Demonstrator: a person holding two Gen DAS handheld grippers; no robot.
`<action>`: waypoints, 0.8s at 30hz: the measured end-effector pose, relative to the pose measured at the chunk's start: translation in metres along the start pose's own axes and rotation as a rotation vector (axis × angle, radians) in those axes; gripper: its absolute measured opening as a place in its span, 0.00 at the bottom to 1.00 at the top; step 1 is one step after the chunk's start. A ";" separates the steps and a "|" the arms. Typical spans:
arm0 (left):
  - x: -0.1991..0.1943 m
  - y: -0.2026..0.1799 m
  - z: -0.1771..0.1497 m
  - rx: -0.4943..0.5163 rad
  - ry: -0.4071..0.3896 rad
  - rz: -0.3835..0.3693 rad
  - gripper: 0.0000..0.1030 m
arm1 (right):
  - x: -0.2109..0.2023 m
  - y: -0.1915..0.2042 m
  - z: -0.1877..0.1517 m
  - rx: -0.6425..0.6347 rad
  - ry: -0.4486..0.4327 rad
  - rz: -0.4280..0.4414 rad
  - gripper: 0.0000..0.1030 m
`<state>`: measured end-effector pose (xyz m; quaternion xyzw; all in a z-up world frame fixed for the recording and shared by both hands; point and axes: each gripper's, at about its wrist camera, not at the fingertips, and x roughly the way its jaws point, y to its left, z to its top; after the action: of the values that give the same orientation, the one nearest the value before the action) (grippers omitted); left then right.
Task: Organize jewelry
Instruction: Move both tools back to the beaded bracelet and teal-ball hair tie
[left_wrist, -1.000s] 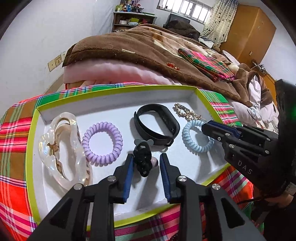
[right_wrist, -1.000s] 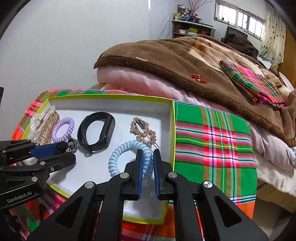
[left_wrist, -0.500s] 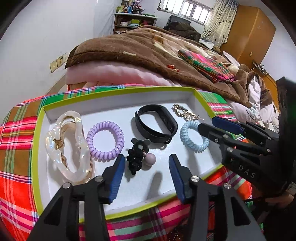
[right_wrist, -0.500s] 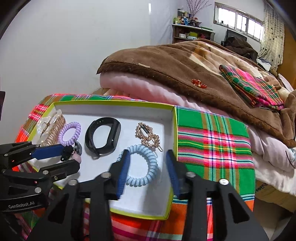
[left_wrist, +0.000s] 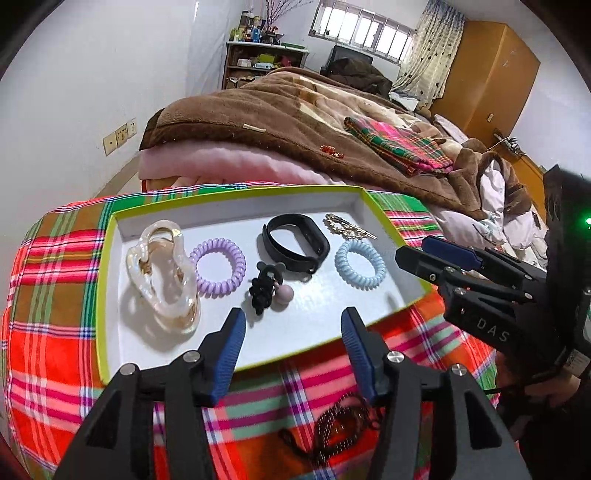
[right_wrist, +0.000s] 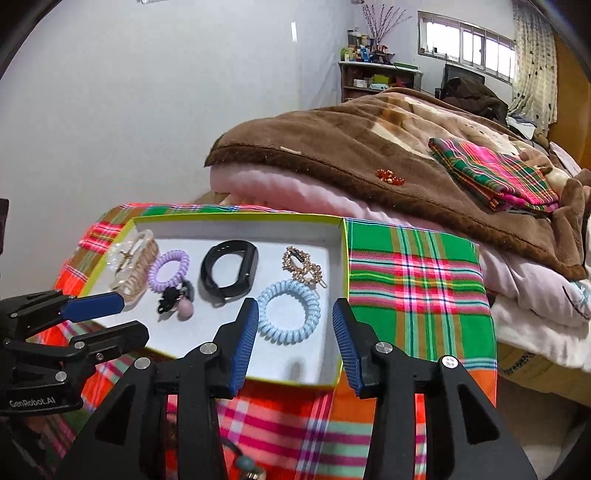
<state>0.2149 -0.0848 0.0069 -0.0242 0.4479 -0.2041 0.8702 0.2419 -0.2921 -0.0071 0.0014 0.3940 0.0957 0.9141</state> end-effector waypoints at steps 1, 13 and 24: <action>-0.003 0.000 -0.002 -0.003 -0.002 -0.002 0.55 | -0.005 0.000 -0.003 0.003 -0.006 0.008 0.42; -0.038 0.013 -0.044 -0.066 -0.050 -0.025 0.56 | -0.031 0.005 -0.053 0.010 0.023 0.028 0.42; -0.043 0.026 -0.076 -0.106 -0.021 -0.028 0.56 | -0.022 0.018 -0.087 0.015 0.082 0.037 0.42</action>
<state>0.1421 -0.0341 -0.0113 -0.0788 0.4484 -0.1921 0.8694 0.1607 -0.2844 -0.0498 0.0117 0.4315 0.1095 0.8953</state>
